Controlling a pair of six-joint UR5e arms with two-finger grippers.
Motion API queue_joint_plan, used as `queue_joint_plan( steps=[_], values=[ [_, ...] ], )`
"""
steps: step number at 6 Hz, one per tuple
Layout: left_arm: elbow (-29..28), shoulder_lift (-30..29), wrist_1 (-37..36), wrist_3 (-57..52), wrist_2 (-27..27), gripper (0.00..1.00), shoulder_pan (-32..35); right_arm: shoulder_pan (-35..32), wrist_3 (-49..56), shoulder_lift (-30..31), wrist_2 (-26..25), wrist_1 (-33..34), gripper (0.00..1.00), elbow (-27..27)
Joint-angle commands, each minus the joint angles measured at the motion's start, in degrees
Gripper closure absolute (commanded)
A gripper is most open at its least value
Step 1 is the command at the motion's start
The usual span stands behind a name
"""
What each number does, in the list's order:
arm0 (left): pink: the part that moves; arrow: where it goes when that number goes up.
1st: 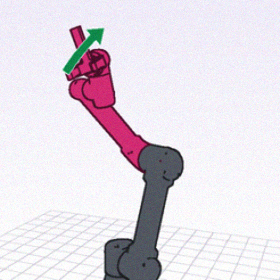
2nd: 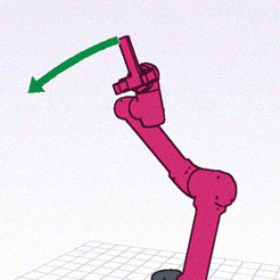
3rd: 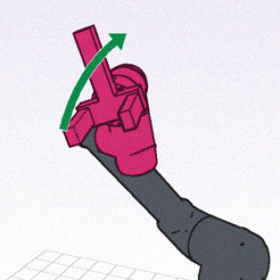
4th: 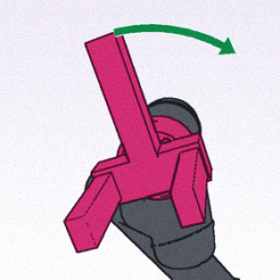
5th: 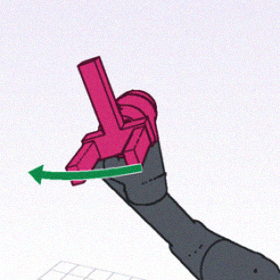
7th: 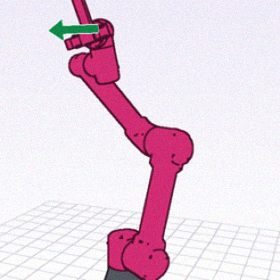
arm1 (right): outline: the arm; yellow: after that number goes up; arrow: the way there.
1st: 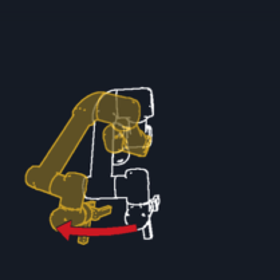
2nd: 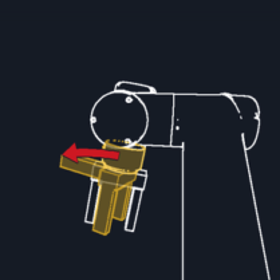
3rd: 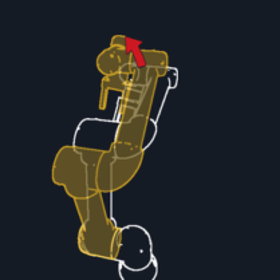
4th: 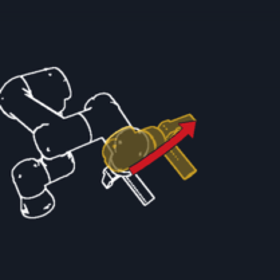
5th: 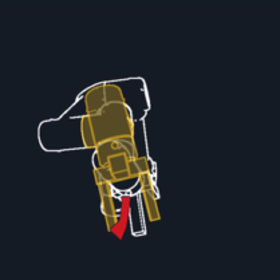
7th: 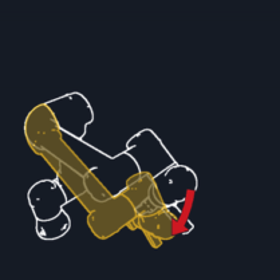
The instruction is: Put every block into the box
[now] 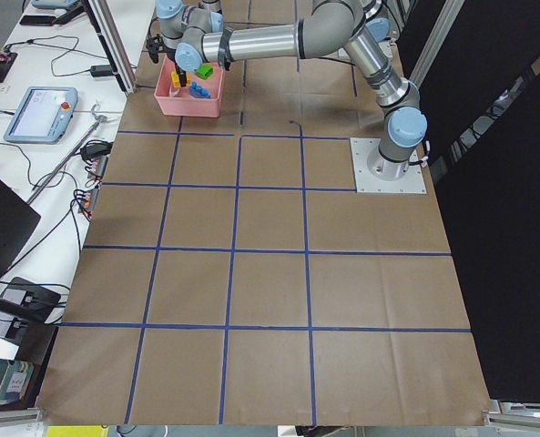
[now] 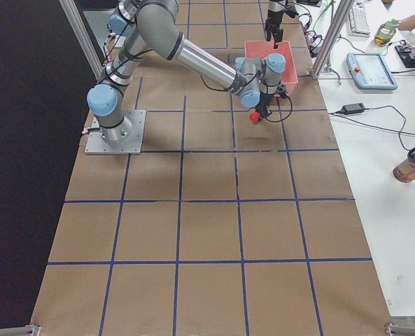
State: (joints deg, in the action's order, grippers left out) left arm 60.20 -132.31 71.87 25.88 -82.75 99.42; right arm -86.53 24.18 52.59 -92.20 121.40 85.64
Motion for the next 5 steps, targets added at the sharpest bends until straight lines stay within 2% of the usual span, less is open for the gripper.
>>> queue_joint_plan(
  steps=[1,2,4,5],
  values=[
    [5.5,7.7,4.8,-5.4,-0.5,0.01,-0.4,0.0,-1.0,0.7,0.3,-0.5,0.91,-3.6],
    [10.6,14.5,6.0,-11.9,-6.2,0.01,-1.3,0.0,-1.9,1.1,0.7,-4.5,0.91,-9.3],
    [18.3,24.8,8.2,-15.4,-6.8,0.01,-4.5,-0.7,-8.7,0.9,2.4,-19.1,0.91,-24.0],
    [18.2,28.5,12.9,-16.7,-6.7,0.01,-6.1,-2.1,-14.6,0.2,6.5,-25.0,0.91,-29.9]
  ],
)
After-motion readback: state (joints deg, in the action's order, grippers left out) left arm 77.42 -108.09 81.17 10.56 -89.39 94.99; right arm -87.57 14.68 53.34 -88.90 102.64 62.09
